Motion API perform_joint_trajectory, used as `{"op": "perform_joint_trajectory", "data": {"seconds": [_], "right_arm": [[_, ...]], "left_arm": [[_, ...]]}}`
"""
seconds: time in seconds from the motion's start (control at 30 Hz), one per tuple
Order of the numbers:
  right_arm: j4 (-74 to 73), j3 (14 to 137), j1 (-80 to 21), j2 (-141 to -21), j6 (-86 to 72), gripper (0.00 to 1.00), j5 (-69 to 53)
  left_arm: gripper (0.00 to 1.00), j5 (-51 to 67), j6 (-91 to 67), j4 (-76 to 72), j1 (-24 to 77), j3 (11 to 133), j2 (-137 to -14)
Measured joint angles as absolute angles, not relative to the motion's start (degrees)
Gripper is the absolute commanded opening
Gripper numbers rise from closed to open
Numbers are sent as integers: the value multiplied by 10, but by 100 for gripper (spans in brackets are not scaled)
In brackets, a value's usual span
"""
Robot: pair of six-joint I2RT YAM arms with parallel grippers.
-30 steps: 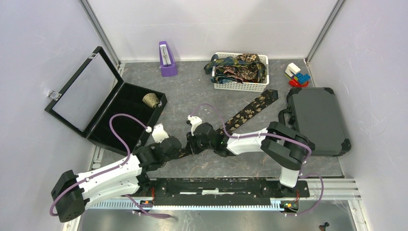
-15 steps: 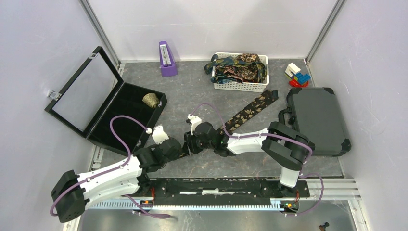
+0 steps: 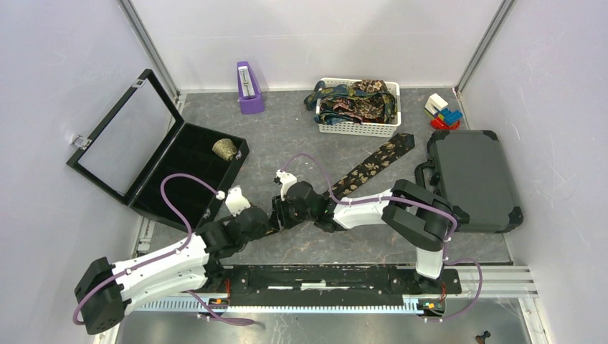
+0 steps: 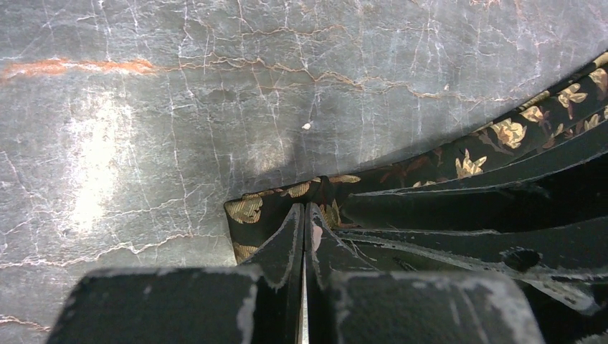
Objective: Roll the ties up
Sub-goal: Roll the tie at the center of the board.
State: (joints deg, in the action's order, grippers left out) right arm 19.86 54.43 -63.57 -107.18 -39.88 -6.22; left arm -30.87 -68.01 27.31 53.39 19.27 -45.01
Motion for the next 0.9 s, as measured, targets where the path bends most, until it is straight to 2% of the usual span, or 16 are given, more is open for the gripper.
{"op": "perform_joint_trajectory", "data": {"seconds": [0.17, 0.3, 0.57, 0.67, 0.8, 0.9], "right_arm": [[199, 544, -636, -1077, -399, 32, -62], [199, 544, -636, -1080, -399, 29, -62], [199, 544, -636, -1084, -398, 26, -60], [199, 544, -636, -1084, -399, 25, -60], [199, 544, -636, -1084, -399, 23, -60], [201, 540, -636, -1084, -399, 23, -59]], "left_arm": [[3, -308, -680, 273, 534, 192, -442], [12, -307, -680, 277, 534, 192, -437], [62, -310, -680, 314, 534, 196, -388], [70, -312, -680, 336, 534, 203, -369], [73, -314, -680, 362, 534, 210, -347], [71, -314, -681, 379, 534, 210, -326]]}}
